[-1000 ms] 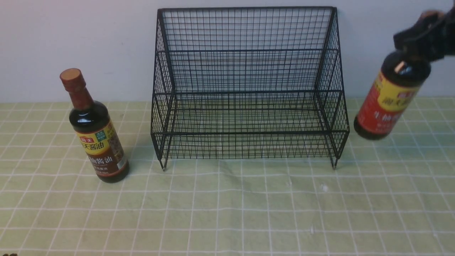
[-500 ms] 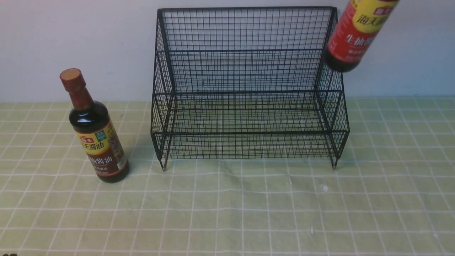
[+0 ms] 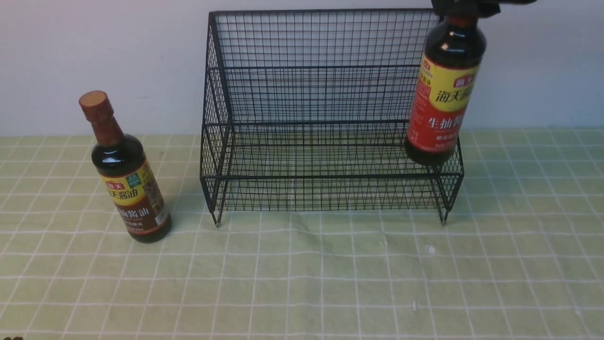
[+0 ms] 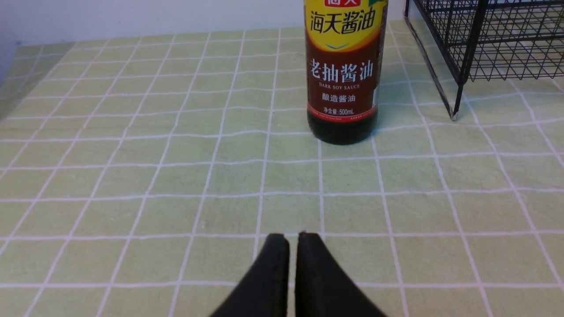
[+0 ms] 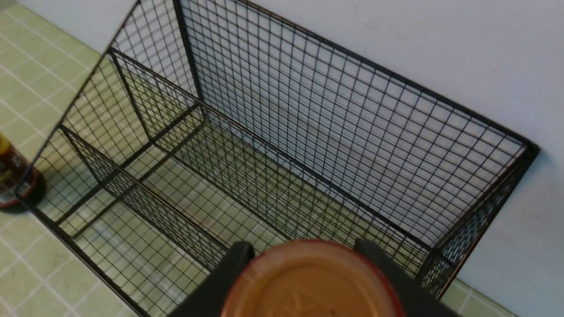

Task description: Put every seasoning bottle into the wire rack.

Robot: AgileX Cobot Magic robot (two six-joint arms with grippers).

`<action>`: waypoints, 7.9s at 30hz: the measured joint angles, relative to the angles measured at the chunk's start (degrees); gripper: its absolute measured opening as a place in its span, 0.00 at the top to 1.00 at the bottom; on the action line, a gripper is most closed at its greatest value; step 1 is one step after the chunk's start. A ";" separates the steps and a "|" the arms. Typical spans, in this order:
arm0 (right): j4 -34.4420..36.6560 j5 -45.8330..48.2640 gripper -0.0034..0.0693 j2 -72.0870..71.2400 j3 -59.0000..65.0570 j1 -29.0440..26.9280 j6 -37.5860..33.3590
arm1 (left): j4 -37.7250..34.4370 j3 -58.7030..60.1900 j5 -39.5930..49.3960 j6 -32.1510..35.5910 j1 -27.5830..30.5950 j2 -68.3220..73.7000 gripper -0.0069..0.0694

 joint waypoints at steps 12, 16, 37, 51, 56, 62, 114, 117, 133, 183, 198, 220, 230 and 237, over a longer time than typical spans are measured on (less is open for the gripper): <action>-0.53 1.71 0.58 6.36 -0.08 0.00 0.10 | 0.00 0.00 0.00 0.00 0.00 0.00 0.90; -1.53 3.63 0.58 6.93 -0.51 0.00 0.49 | 0.00 0.00 0.00 0.00 0.00 0.00 0.90; -4.96 11.44 0.52 7.25 -1.10 0.00 7.17 | 0.00 0.00 0.00 0.00 0.00 0.00 0.90; -9.54 12.65 0.22 6.15 -1.47 0.00 17.90 | 6.18 0.23 -3.73 1.70 0.00 0.00 0.90; -9.97 13.31 0.20 3.62 -4.70 0.00 20.28 | 0.91 0.23 -14.34 -4.02 0.00 0.00 0.90; -10.97 17.30 0.26 -4.64 -13.10 0.00 20.95 | -7.31 0.23 -33.30 -13.64 0.00 0.00 0.90; -27.08 -63.40 0.97 -89.19 85.77 0.00 37.20 | 21.15 -31.88 -41.68 -21.70 0.00 60.03 0.24; -27.08 -62.89 0.97 -89.19 85.77 0.00 37.20 | 24.03 -31.94 -45.86 -23.18 0.00 63.73 0.18; -27.08 -62.19 0.97 -89.19 85.77 0.00 37.31 | 14.58 -33.95 -69.31 -18.29 0.00 87.15 0.16; -26.62 -56.56 0.97 -89.19 85.77 0.00 39.11 | 48.91 -92.14 -32.88 -51.80 -19.08 99.64 0.57; -26.67 -52.50 0.97 -89.19 85.77 0.00 39.11 | 51.58 -94.05 -29.43 -51.91 -22.36 111.15 0.57; -26.67 -51.73 0.97 -89.19 85.79 0.00 39.11 | 55.18 -95.11 -20.39 -56.92 -25.45 111.08 0.39; -26.67 -51.73 0.97 -89.19 85.79 0.00 39.11 | 54.52 -95.11 -7.20 -56.93 -26.89 101.23 0.55; -26.67 -51.73 0.97 -89.19 85.79 0.00 39.05 | 47.51 -95.27 14.61 -38.54 -31.13 91.84 0.90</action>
